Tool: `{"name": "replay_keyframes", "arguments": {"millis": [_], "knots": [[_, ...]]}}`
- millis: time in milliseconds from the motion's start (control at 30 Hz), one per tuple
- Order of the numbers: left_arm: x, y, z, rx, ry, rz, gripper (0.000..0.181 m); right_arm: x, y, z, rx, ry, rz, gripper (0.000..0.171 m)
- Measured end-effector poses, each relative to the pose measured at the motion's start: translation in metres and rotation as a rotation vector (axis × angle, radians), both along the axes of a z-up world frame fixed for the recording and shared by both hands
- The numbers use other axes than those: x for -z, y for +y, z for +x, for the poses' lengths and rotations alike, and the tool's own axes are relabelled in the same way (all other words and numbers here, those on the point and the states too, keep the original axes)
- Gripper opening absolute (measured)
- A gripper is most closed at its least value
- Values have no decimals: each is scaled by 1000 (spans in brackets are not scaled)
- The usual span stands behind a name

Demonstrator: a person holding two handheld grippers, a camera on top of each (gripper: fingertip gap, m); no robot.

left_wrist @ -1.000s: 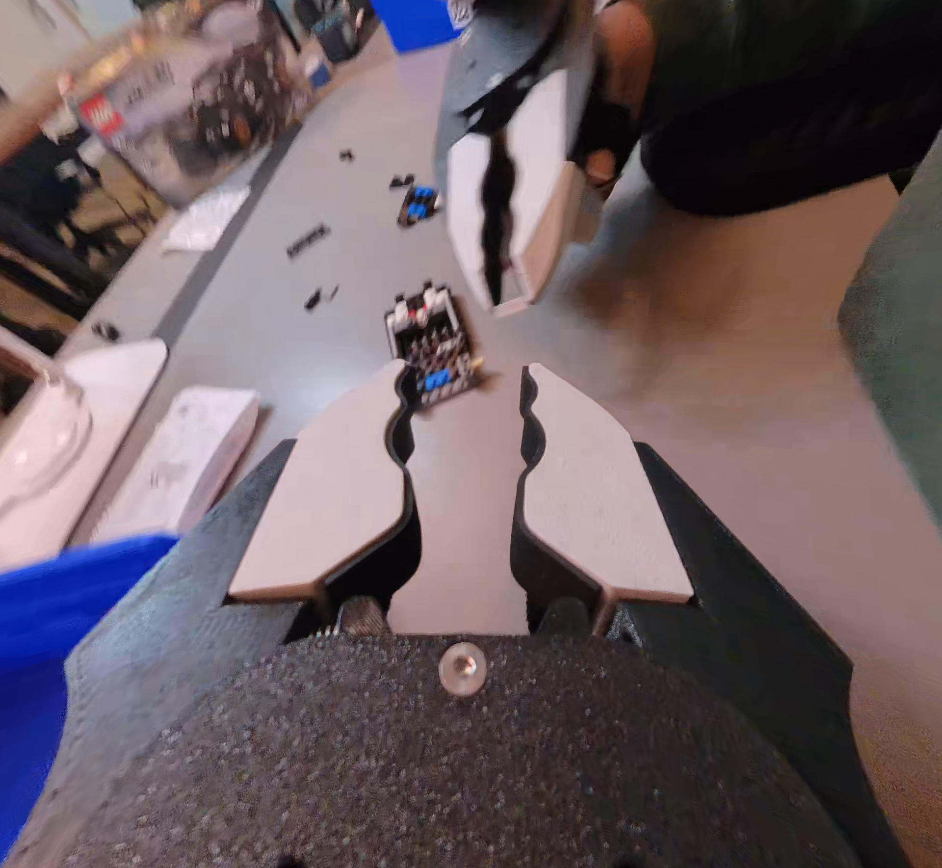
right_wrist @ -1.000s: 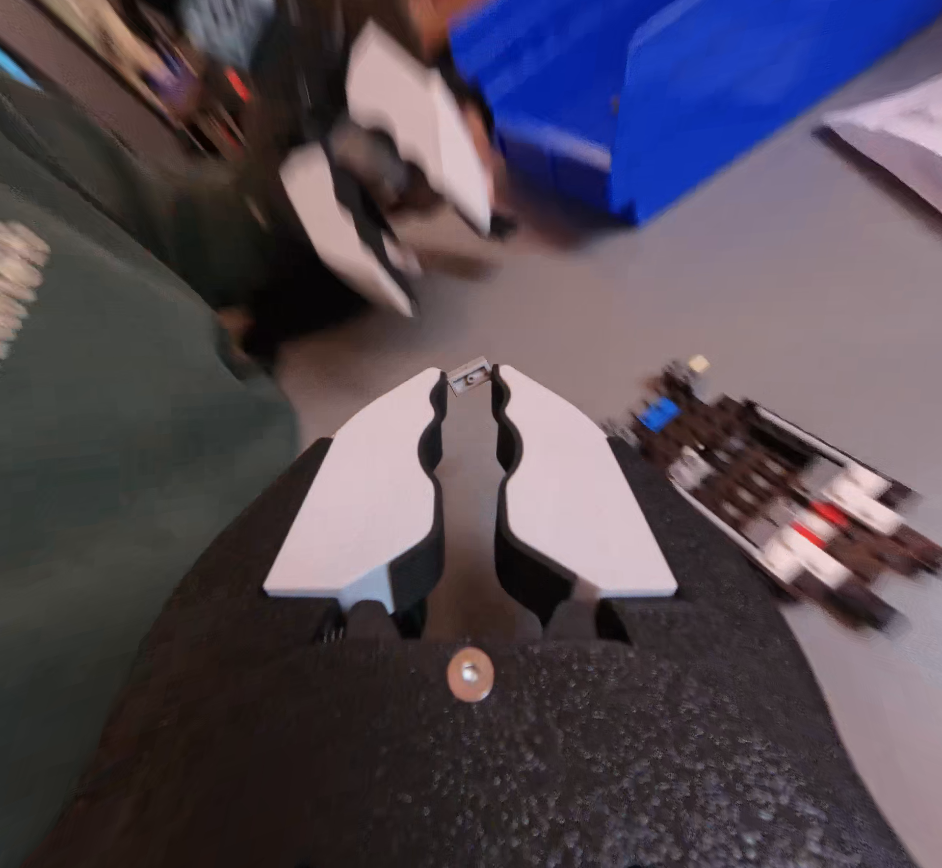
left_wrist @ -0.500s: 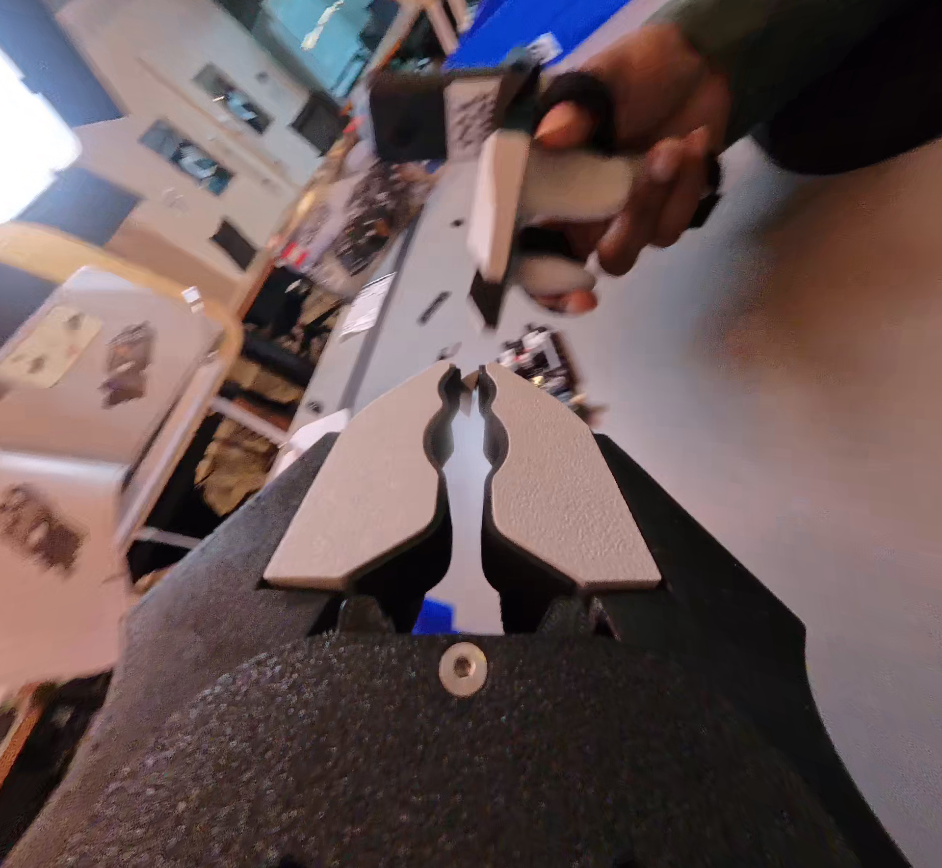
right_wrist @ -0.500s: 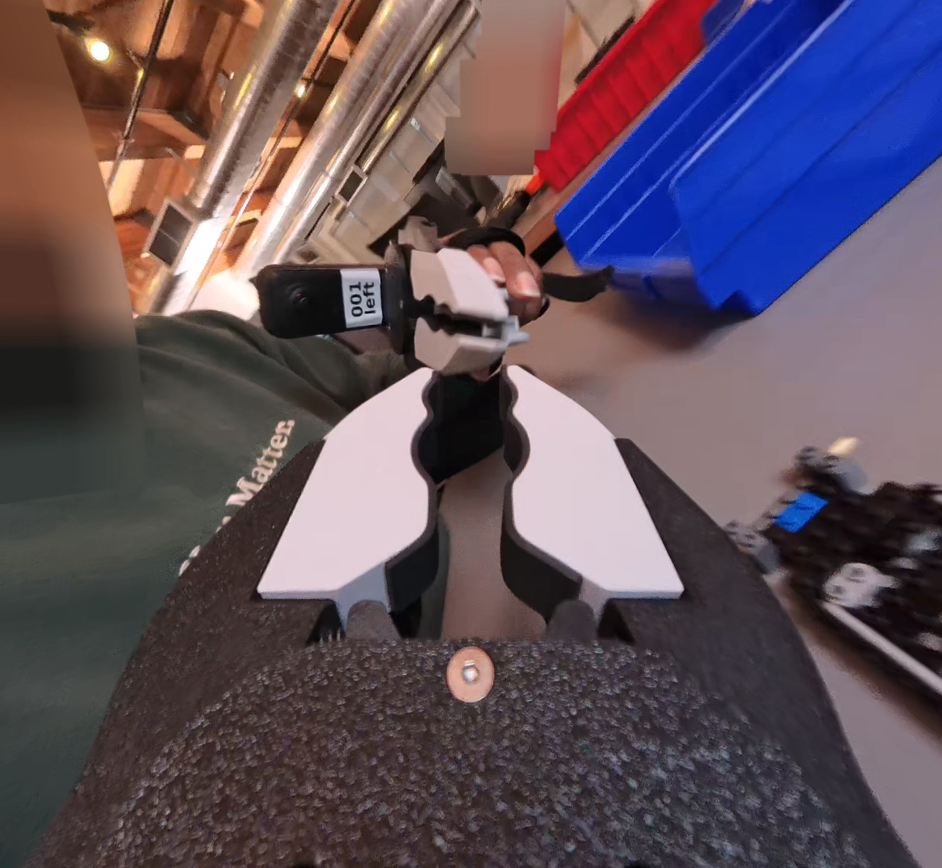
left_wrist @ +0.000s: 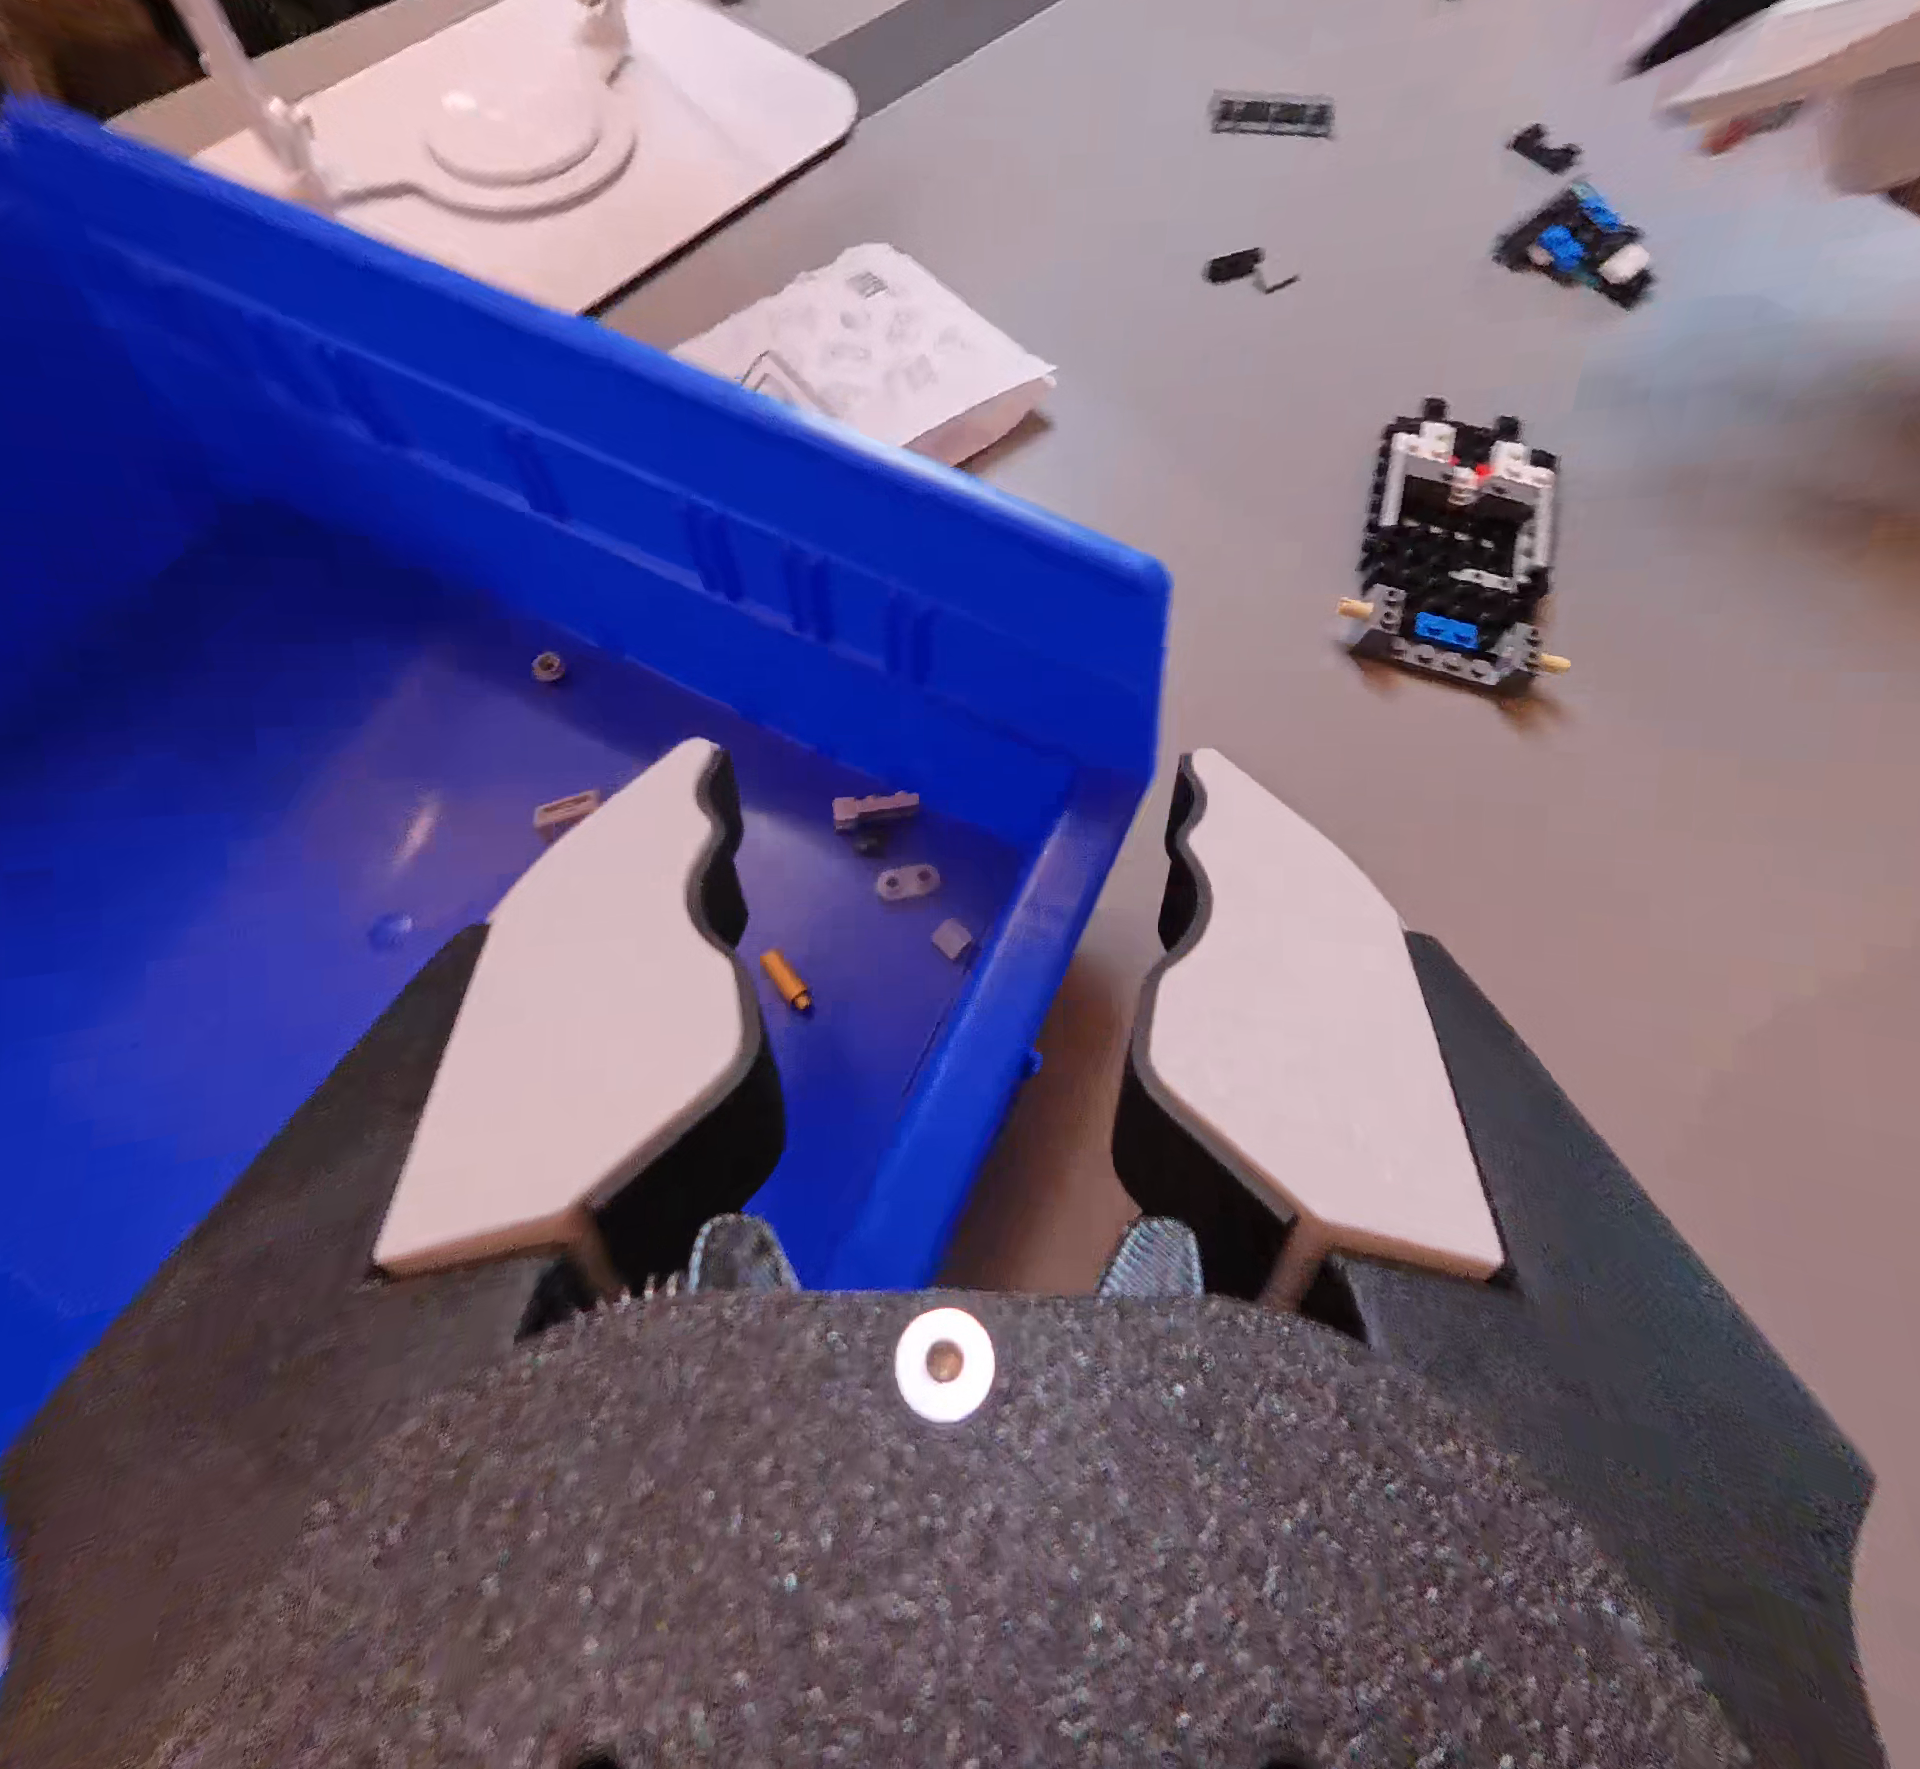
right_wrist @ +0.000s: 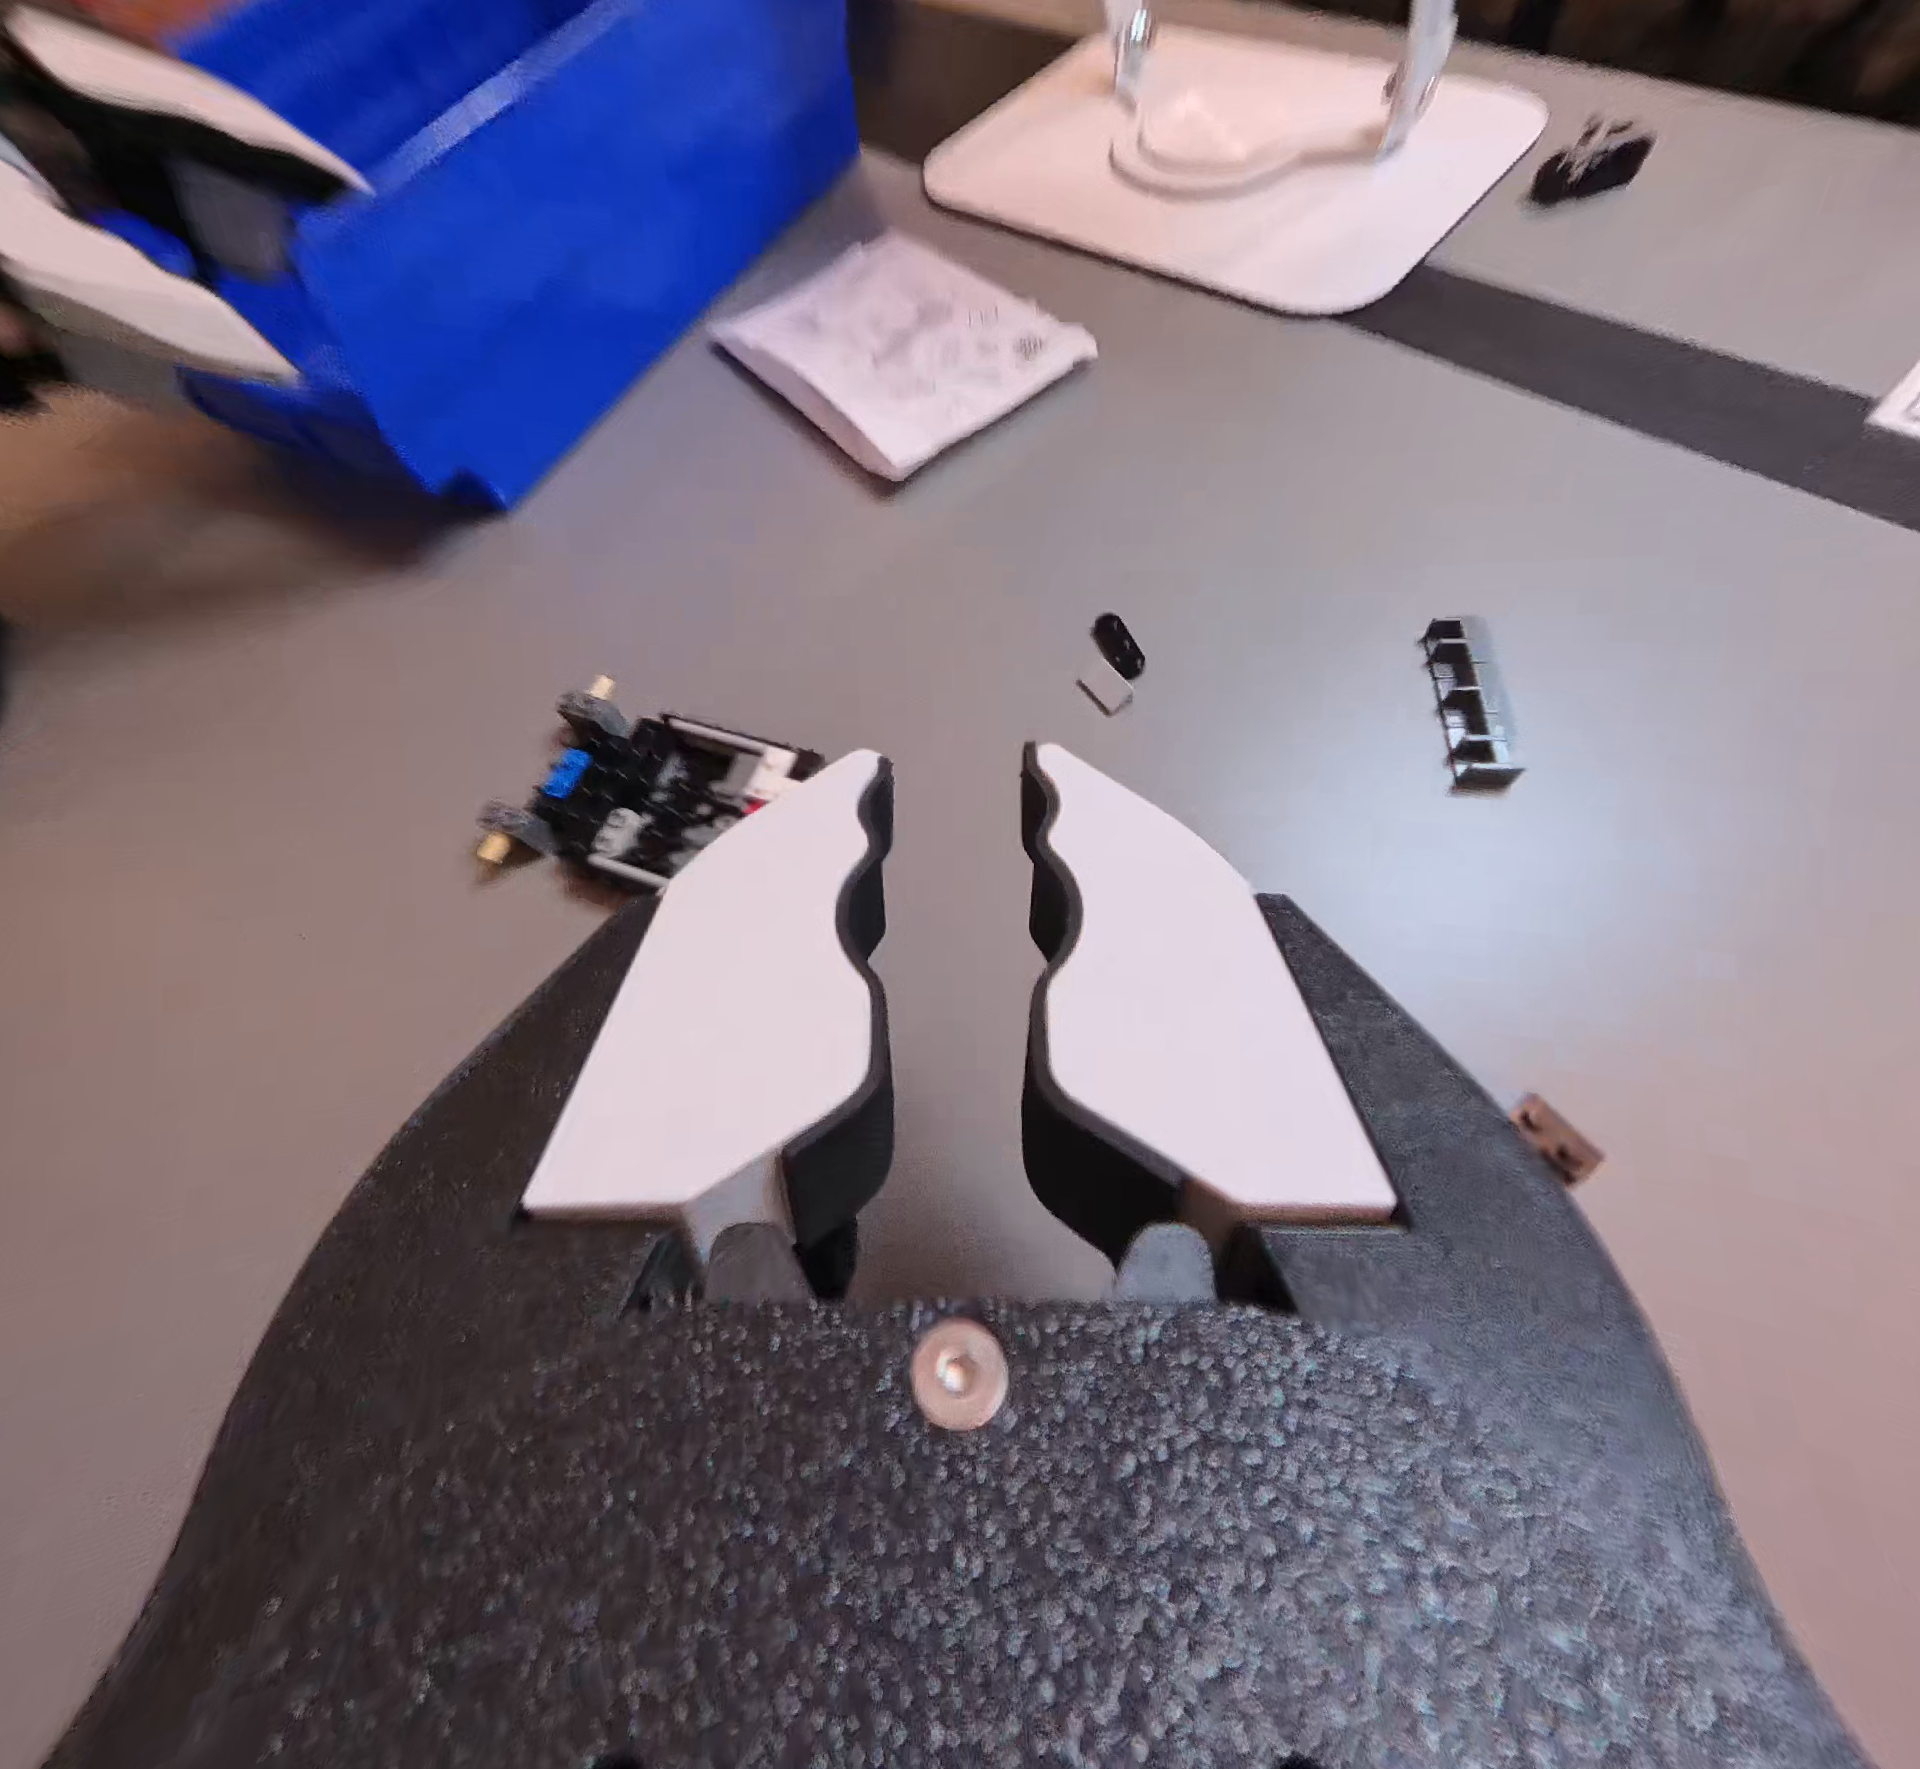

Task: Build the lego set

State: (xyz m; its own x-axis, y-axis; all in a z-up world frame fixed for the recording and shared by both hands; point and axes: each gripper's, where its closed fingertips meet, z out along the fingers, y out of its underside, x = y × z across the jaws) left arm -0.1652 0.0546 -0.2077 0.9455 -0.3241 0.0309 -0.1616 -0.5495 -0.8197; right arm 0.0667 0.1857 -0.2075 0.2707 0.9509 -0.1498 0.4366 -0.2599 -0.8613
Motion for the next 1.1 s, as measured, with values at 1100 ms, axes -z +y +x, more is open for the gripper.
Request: {"name": "replay_keyframes", "arguments": {"millis": [1100], "knots": [[-34,-16,120,417,380,513,39,-28,-113,-95,-633,106,-243,7]]}}
